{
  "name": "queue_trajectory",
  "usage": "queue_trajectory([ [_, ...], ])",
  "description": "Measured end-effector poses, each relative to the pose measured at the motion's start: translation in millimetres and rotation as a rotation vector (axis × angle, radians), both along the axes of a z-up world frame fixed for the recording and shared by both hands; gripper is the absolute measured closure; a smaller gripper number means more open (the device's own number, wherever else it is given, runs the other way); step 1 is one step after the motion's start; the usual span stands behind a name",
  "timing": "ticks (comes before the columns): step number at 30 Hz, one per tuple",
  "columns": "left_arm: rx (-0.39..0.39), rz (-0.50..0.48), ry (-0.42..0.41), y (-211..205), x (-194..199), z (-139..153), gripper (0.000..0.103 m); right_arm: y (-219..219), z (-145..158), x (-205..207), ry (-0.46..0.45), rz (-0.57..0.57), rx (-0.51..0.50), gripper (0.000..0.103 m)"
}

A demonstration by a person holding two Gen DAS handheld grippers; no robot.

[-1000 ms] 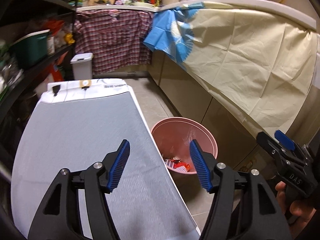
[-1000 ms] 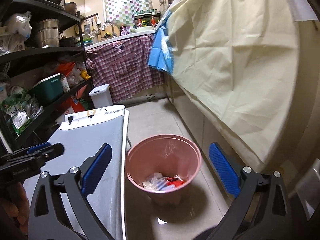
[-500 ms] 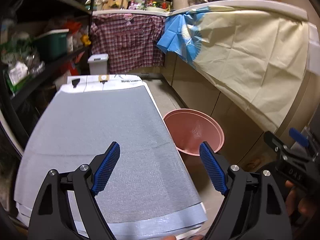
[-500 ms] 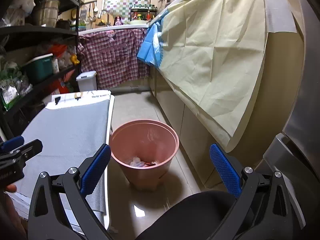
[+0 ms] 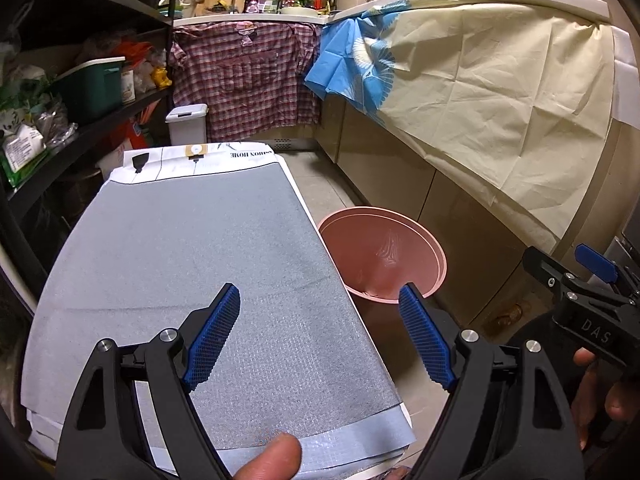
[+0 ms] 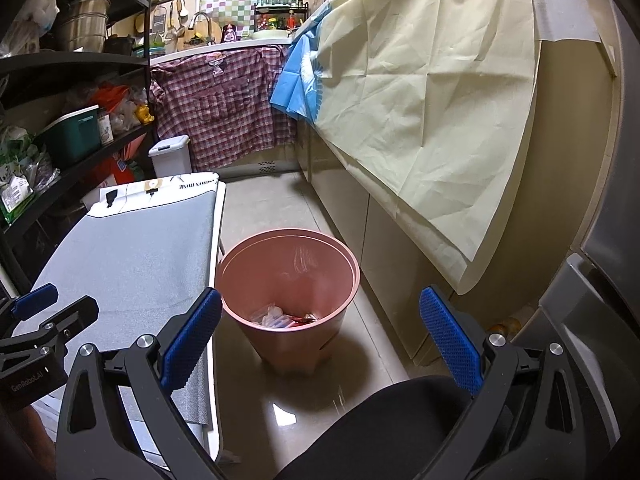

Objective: Collect trash

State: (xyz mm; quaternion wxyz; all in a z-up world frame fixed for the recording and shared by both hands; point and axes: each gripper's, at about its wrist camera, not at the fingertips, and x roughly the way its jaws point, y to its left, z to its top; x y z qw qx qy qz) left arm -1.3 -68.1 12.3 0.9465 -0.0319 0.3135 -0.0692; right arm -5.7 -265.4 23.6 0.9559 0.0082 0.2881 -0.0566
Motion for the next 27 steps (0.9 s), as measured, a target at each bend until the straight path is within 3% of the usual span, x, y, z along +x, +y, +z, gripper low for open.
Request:
queue_trajectory([
  [27, 0.005, -0.008, 0.004, -1.4, -1.5, -0.9, 0.024, 2.6, -1.1, 0.5, 0.000, 0.005, -0.003, 0.006],
])
